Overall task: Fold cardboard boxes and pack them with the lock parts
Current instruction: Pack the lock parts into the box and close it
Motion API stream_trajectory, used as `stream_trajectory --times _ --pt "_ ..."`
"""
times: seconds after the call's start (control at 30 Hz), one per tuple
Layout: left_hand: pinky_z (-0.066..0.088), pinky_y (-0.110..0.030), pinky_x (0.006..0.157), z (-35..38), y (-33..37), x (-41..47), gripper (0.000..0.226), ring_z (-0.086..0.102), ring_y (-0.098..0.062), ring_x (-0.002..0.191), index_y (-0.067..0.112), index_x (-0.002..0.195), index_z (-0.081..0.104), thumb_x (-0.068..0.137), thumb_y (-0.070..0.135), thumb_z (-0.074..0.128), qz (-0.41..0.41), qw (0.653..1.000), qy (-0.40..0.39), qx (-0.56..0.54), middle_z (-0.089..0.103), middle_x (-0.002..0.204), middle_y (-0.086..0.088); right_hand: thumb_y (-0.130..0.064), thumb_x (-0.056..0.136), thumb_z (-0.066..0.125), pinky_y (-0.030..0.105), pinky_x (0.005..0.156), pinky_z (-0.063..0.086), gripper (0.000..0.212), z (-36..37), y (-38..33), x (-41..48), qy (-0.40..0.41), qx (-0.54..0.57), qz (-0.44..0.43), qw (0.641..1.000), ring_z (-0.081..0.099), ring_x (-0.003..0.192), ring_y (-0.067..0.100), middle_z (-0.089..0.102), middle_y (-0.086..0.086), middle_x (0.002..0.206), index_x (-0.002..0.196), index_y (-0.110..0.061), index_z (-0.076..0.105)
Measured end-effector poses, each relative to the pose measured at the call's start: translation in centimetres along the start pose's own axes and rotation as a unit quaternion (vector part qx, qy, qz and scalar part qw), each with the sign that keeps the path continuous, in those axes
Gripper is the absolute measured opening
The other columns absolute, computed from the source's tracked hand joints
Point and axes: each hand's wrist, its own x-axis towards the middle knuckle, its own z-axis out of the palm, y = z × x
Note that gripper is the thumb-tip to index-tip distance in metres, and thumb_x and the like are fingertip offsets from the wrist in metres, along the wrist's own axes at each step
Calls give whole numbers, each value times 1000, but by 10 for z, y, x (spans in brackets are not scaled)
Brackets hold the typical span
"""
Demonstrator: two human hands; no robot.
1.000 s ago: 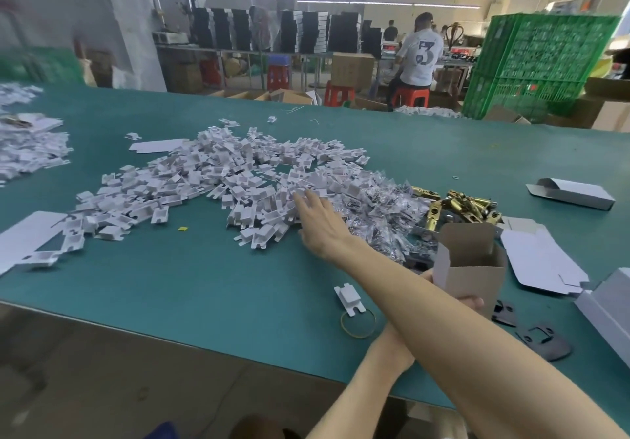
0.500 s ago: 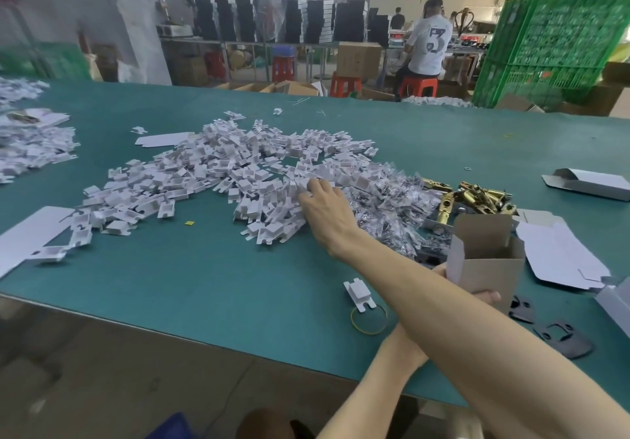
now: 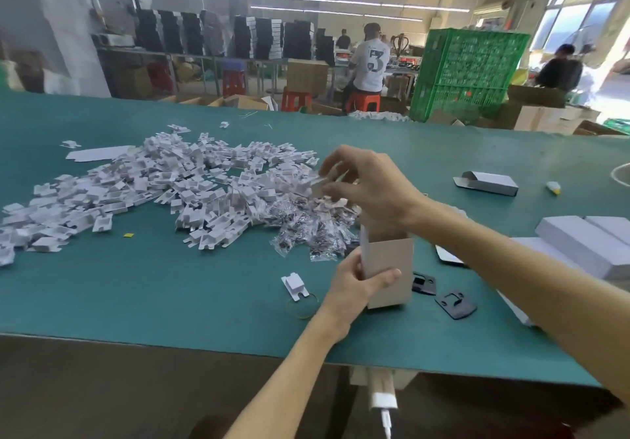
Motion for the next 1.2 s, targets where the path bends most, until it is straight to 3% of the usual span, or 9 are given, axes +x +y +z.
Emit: stream_trajectory --times 0.2,0.33,0.57,0.77,0.83,0.9,1.0,1.1,1.2 --pt "59 -24 78 5 3 -4 43 75 -16 103 20 123 66 85 16 85 0 1000 -1 -15 78 112 2 -14 93 72 6 67 43 13 -48 30 -30 -36 -114 45 992 61 76 0 69 -4 89 105 -20 73" --pt "59 -25 79 5 6 -5 44 74 -18 105 19 124 66 84 16 85 -4 1000 -4 -12 78 113 0 -13 97 64 35 82 53 17 -46 43 -42 -113 -201 78 970 63 86 19 65 -5 93 114 -16 61" --pt "59 -26 79 5 5 -4 44 74 -18 104 17 126 66 86 14 83 1 1000 -8 -15 78 114 -2 -13 95 61 51 83 53 11 -43 43 -47 -152 -280 82 944 61 91 32 61 8 101 105 -14 61" --pt "59 -26 79 5 5 -3 41 74 -17 103 19 124 66 87 16 83 6 1000 -18 -11 78 113 -1 -5 100 53 38 79 51 18 -40 49 -55 -152 -366 22 918 52 105 23 58 1 106 104 -14 68" --pt "59 -26 80 5 4 -3 43 74 -18 105 20 125 66 86 18 84 6 1000 -18 -9 78 114 -1 -7 102 48 21 65 38 23 -38 53 -60 -145 -398 12 906 47 110 20 56 -2 109 105 -17 68" --pt "59 -27 80 4 3 -2 42 74 -18 106 21 125 66 86 19 84 7 1000 -21 -8 78 114 -1 -11 104 45 24 58 19 28 -35 55 -65 -137 -420 20 897 37 107 16 57 -7 112 108 -24 69" --pt "60 -27 80 4 2 -2 40 74 -19 105 22 123 67 86 21 85 9 1000 -23 -4 78 114 -1 -9 102 43 37 64 9 33 -31 52 -69 -118 -427 41 896 15 86 14 61 -10 108 105 -27 70" --pt "60 -27 80 4 1 -1 38 74 -18 105 22 122 67 88 19 84 12 1000 -21 -3 78 114 0 -6 99 48 31 72 6 28 -25 43 -66 -57 -419 19 906 26 97 16 64 -9 107 107 -24 67" --pt "58 -23 78 4 1 -1 35 75 -15 101 19 120 67 89 17 83 10 1000 -18 1 78 111 0 -16 100 55 36 94 22 23 -10 28 -55 -21 -403 -48 914 43 107 19 67 -10 111 114 -30 67"
